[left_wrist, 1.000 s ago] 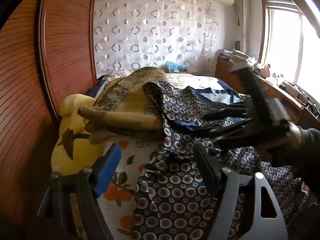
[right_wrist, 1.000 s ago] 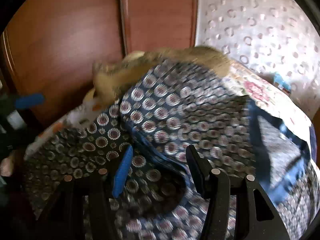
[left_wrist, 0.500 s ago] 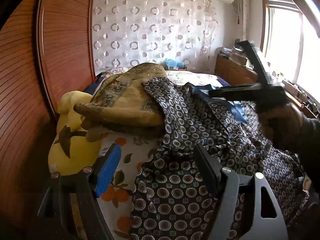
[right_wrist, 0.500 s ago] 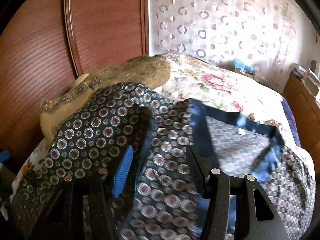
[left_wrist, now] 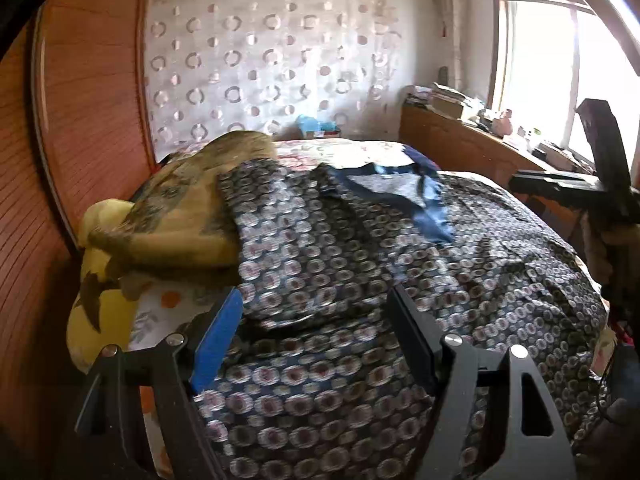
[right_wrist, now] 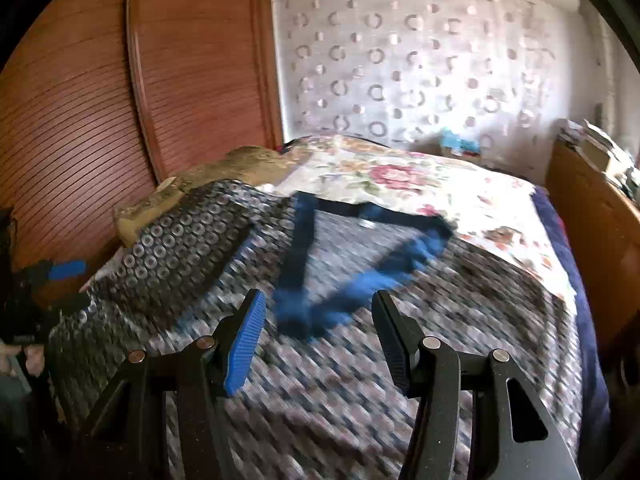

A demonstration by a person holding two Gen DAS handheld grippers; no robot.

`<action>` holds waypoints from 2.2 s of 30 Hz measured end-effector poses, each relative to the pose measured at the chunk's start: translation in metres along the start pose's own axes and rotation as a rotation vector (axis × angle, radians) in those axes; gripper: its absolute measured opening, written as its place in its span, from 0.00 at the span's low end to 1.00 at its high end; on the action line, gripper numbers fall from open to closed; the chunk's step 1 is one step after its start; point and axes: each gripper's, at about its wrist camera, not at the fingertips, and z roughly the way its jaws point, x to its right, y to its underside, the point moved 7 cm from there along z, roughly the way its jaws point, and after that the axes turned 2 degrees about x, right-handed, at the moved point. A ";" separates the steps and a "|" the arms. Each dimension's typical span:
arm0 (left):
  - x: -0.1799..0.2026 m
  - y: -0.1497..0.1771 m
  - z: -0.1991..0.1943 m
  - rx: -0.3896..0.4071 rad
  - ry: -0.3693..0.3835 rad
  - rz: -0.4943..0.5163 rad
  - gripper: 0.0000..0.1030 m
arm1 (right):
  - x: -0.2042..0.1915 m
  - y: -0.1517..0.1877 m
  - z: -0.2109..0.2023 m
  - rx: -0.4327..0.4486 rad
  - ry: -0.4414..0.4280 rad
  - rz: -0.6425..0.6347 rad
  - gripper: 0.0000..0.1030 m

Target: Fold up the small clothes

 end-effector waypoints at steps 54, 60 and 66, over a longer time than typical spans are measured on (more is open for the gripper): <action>0.126 -0.036 0.049 0.017 0.162 0.080 0.73 | 0.159 0.084 -0.117 -0.035 0.220 0.302 0.04; 0.135 -0.051 0.058 0.072 0.150 0.091 0.73 | 0.118 0.071 -0.095 -0.025 0.124 0.270 0.04; 0.135 -0.052 0.055 0.148 0.125 0.098 0.73 | 0.096 0.078 -0.075 -0.089 0.099 0.217 0.04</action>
